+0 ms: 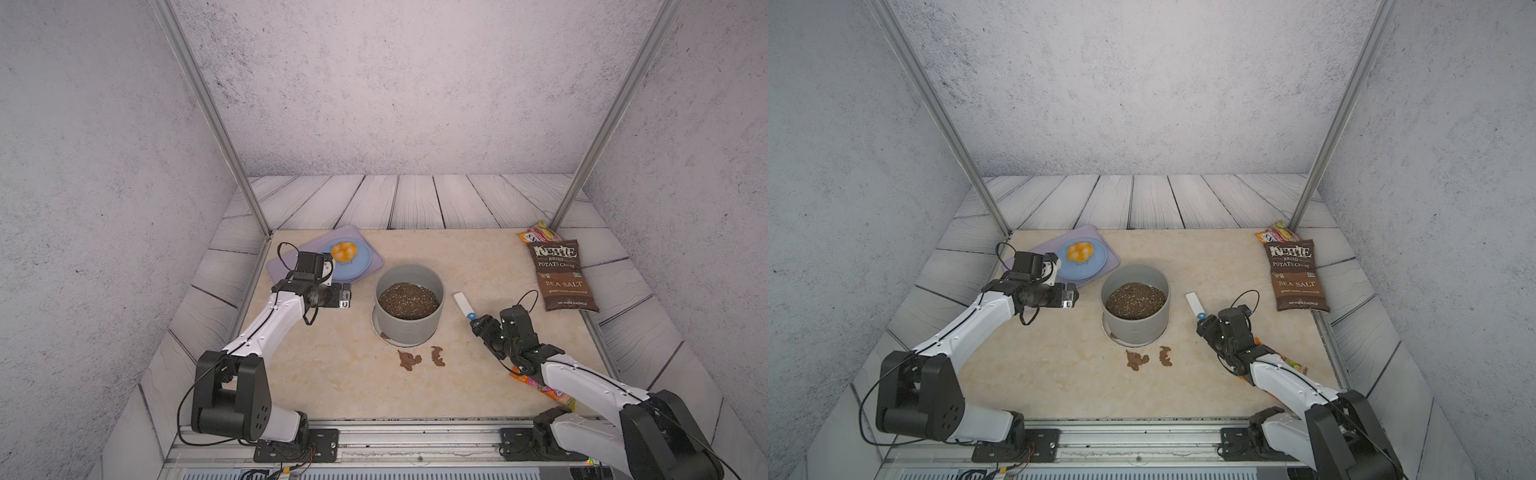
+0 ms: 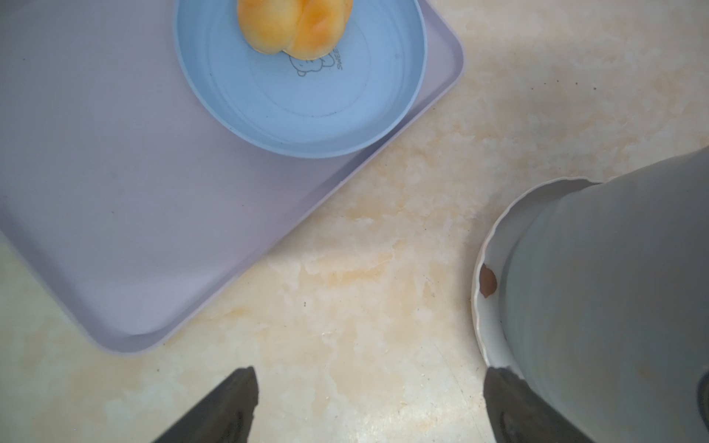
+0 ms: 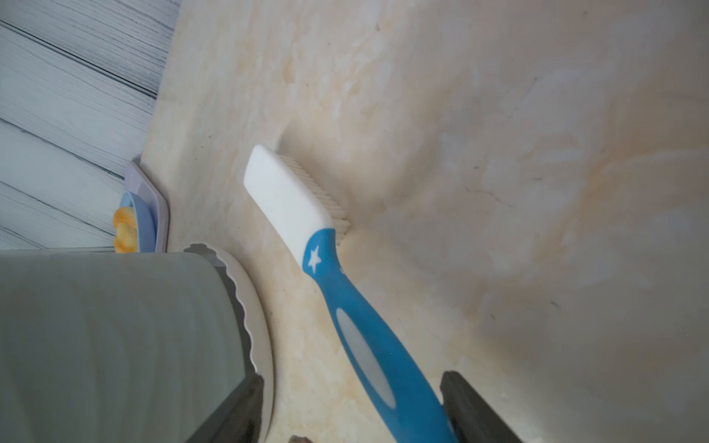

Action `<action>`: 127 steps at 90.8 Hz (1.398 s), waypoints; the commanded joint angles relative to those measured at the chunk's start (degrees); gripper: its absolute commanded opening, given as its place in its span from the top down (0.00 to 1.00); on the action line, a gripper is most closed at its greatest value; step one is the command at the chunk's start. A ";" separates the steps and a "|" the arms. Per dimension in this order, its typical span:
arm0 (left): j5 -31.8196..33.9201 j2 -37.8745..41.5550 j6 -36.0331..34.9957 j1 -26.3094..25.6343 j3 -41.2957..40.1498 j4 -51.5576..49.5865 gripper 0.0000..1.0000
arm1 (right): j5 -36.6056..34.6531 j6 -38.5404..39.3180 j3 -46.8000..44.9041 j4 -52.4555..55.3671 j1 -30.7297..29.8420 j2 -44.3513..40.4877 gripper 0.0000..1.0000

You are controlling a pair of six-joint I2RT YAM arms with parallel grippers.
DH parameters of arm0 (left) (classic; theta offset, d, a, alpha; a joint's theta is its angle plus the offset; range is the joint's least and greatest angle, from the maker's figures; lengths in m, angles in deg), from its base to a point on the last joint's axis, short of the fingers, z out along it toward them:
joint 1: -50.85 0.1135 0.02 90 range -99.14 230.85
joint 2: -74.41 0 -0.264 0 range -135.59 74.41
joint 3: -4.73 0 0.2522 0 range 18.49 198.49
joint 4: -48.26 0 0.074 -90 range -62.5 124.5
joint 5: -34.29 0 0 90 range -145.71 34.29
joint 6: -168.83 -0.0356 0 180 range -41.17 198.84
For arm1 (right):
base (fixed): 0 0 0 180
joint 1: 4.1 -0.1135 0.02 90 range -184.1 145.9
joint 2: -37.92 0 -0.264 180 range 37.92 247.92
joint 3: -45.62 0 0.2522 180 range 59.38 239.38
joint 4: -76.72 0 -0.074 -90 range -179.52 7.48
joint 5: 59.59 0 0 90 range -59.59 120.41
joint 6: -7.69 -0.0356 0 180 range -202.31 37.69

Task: Scrub the dried mud off the ceramic pot
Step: Place the brush at the center of the board, then reset both arms

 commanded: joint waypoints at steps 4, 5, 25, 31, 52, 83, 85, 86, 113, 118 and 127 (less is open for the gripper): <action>0.57 -1.25 -0.73 1.02 -0.63 1.06 0.02 | -2.24 2.94 2.09 8.36 0.39 -0.68 0.23; 0.68 -1.33 -0.83 1.08 -0.64 1.05 0.02 | -2.36 3.18 2.38 8.78 0.43 -0.79 0.23; 1.33 -3.25 -1.58 2.64 -1.06 2.68 0.02 | -5.71 7.09 7.04 19.59 0.77 -2.00 0.17; 1.40 -3.63 -1.99 2.93 -0.75 2.80 0.02 | -6.62 7.33 8.13 22.81 0.94 -2.60 0.14; 4.20 -4.87 -3.95 4.29 -0.94 4.72 0.02 | -12.90 20.85 13.64 24.95 2.17 -6.27 0.11; 12.20 -2.04 -4.68 5.07 -10.45 25.00 0.02 | -14.67 49.97 16.37 -3.09 15.76 3.50 0.06; 12.44 -1.92 -5.00 5.07 -11.03 26.65 0.02 | -14.36 50.82 16.21 -4.29 16.86 4.42 0.05; 12.44 -1.93 -5.47 5.05 -11.24 27.24 0.02 | -14.40 51.11 16.12 -4.92 17.28 4.97 0.05; 14.66 -4.14 -5.53 7.13 -18.45 43.81 0.02 | -14.52 53.56 9.77 -25.30 22.87 17.29 0.01; 15.18 -4.77 -4.60 7.61 -19.44 45.88 0.02 | -12.71 54.11 8.96 -27.19 22.84 18.41 0.01; 15.11 -4.10 -4.73 7.90 -20.15 46.71 0.02 | -11.50 54.73 7.92 -31.12 22.94 20.27 0.01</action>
